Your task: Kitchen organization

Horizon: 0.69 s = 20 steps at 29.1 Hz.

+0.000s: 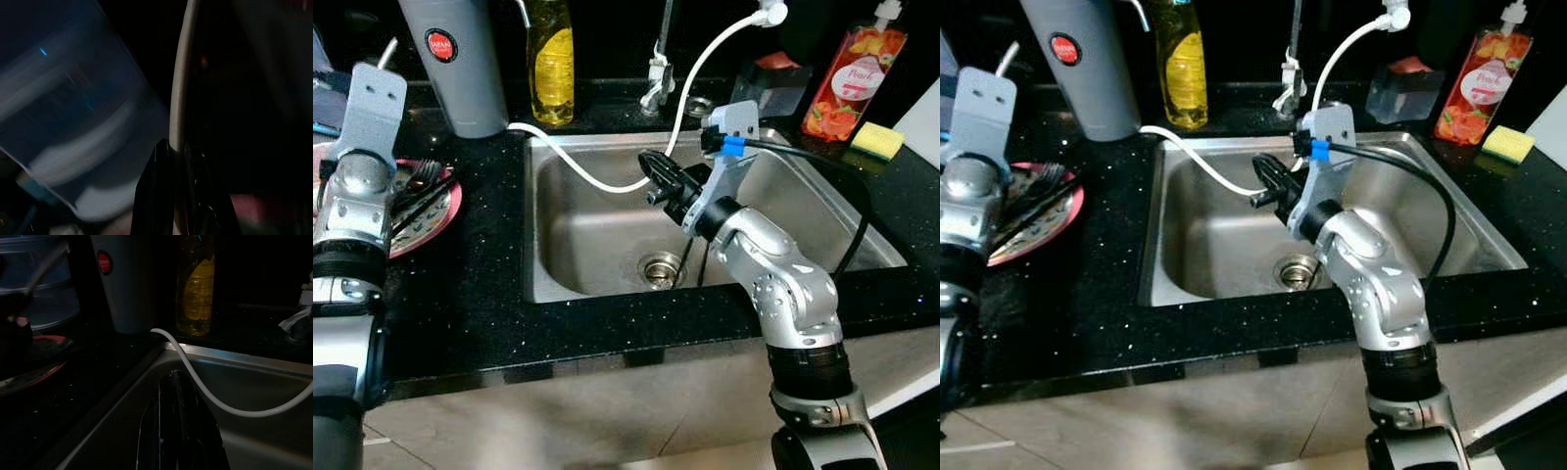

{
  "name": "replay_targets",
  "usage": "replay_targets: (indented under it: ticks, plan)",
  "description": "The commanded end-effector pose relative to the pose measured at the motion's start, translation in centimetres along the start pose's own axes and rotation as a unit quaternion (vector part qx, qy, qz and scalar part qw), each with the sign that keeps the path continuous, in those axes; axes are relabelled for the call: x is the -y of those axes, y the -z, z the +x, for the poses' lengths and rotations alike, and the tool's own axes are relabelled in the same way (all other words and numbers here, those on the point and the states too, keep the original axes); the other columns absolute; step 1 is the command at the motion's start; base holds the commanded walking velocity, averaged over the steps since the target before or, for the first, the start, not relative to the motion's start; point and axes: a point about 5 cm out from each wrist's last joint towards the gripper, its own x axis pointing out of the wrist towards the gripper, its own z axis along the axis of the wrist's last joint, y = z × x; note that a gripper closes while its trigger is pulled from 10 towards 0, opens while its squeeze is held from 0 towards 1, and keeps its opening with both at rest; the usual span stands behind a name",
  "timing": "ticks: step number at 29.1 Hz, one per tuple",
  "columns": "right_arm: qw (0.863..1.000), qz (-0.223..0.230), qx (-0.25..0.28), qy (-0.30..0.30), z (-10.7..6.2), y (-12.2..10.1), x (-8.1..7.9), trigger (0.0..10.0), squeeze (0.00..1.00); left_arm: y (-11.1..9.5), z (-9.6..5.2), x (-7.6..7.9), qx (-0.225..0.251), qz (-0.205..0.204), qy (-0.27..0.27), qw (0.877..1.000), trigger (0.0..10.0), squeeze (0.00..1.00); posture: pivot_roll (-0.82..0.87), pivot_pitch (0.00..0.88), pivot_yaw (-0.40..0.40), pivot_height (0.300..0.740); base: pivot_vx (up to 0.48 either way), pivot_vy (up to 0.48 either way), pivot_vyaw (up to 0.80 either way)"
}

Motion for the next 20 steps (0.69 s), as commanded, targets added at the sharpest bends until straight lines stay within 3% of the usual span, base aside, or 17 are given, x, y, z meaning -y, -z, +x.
replay_targets:
  ticks: [1,4,5,11,12,13,14,16,18,20]
  plan:
    - [1.000,0.004,-0.005,0.002,-0.2,0.2,0.1,10.0,0.00,-2.4,0.0,-1.2,0.064,-0.011,-0.027,0.998,10.0,0.00,0.08,0.021,-0.024,0.740,0.000,0.000,0.00]
    - [1.000,0.004,-0.005,0.001,-0.3,0.2,0.1,10.0,0.00,-4.4,-0.5,-1.3,0.110,-0.037,-0.018,0.993,10.0,0.00,0.08,0.019,-0.022,0.740,0.000,0.000,0.00]
    - [1.000,0.003,-0.005,0.002,-0.3,0.2,0.1,10.0,0.00,-6.2,-1.3,-0.8,0.142,-0.083,0.031,0.986,10.0,0.00,0.08,0.019,-0.021,0.740,0.000,0.000,0.00]
    - [1.000,0.004,-0.006,0.002,-0.3,0.2,0.1,10.0,0.00,-8.2,-2.3,-0.1,0.177,-0.136,0.094,0.970,10.0,0.00,0.08,0.019,-0.021,0.740,0.000,0.000,0.00]
    - [1.000,0.003,-0.006,0.002,-0.3,0.2,0.2,10.0,0.00,-9.1,-2.8,0.1,0.196,-0.156,0.113,0.961,10.0,0.00,0.08,0.013,-0.022,0.740,0.000,0.000,0.00]
    - [1.000,0.003,-0.006,0.002,-0.3,0.2,0.2,10.0,0.00,-10.2,-3.6,0.7,0.212,-0.199,0.155,0.944,10.0,0.00,0.08,0.013,-0.022,0.740,0.000,0.000,0.00]
    - [1.000,0.003,-0.006,0.002,-0.3,0.2,0.2,10.0,0.00,-10.2,-3.6,0.7,0.212,-0.199,0.155,0.944,10.0,0.00,0.08,0.013,-0.022,0.740,0.000,0.000,0.00]
    - [1.000,0.003,-0.005,0.003,-0.3,0.2,0.2,10.0,0.00,-11.5,-5.6,2.7,0.235,-0.237,0.263,0.905,10.0,0.00,0.08,0.013,-0.022,0.740,0.000,0.000,0.00]
    - [1.000,0.003,-0.005,0.003,-0.3,0.2,0.2,10.0,0.00,-11.5,-5.6,2.7,0.235,-0.237,0.263,0.905,10.0,0.00,0.08,0.013,-0.022,0.740,0.000,0.000,0.00]
    - [1.000,0.002,-0.004,0.004,-0.3,0.2,0.3,10.0,0.00,-10.8,-7.0,5.3,0.204,-0.221,0.353,0.886,10.0,0.00,0.08,0.009,-0.022,0.740,0.000,0.000,0.00]
